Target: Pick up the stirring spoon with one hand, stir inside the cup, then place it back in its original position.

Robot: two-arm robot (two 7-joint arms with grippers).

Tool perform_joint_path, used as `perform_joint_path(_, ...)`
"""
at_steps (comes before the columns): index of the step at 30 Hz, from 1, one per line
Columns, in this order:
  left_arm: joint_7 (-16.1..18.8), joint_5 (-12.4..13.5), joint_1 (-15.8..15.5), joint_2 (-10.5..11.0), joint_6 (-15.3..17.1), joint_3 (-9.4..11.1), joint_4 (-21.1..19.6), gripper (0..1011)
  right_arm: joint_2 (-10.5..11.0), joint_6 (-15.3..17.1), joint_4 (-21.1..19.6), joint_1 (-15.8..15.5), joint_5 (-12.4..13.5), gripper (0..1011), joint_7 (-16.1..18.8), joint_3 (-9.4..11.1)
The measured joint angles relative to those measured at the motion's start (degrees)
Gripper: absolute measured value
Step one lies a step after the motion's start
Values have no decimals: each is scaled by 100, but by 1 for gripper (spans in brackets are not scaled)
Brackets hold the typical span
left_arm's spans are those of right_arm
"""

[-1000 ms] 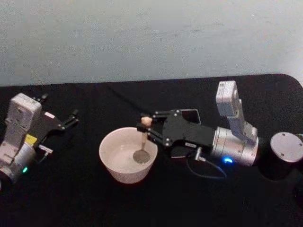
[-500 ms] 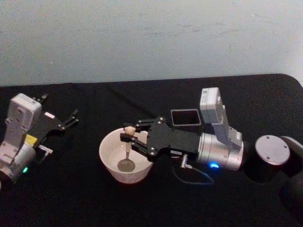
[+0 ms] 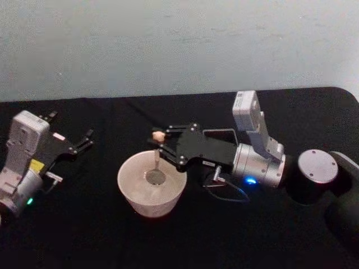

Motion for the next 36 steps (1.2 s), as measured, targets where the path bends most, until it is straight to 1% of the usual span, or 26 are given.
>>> perform_joint_path(1,0,0,0,0,0,0,0,1001,-3,-5,27,6,-2,214,-29,45)
perform_joint_path(5,0,0,0,0,0,0,0,1001,8,-6,28,2,-4,214,-52,90)
perform_joint_path(10,0,0,0,0,0,0,0,1001,74,15,-36,-62,-1,214,-71,154)
perform_joint_path(15,0,0,0,0,0,0,0,1001,180,82,-173,-175,26,214,-73,201)
perform_joint_path(18,0,0,0,0,0,0,0,1001,292,150,-353,-301,79,214,-47,225)
perform_joint_path(23,0,0,0,0,0,0,0,1001,401,230,-585,-447,157,214,-2,232)
perform_joint_path(28,0,0,0,0,0,0,0,1001,454,308,-775,-560,208,214,100,131)
perform_joint_path(30,0,0,0,0,0,0,0,1001,443,323,-801,-573,207,214,129,69)
perform_joint_path(31,0,0,0,0,0,0,0,1002,443,323,-801,-573,207,214,129,69)
perform_joint_path(34,0,0,0,0,0,0,0,1001,368,331,-769,-540,203,214,148,-18)
perform_joint_path(36,0,0,0,0,0,0,0,1001,327,326,-726,-502,200,214,149,-41)
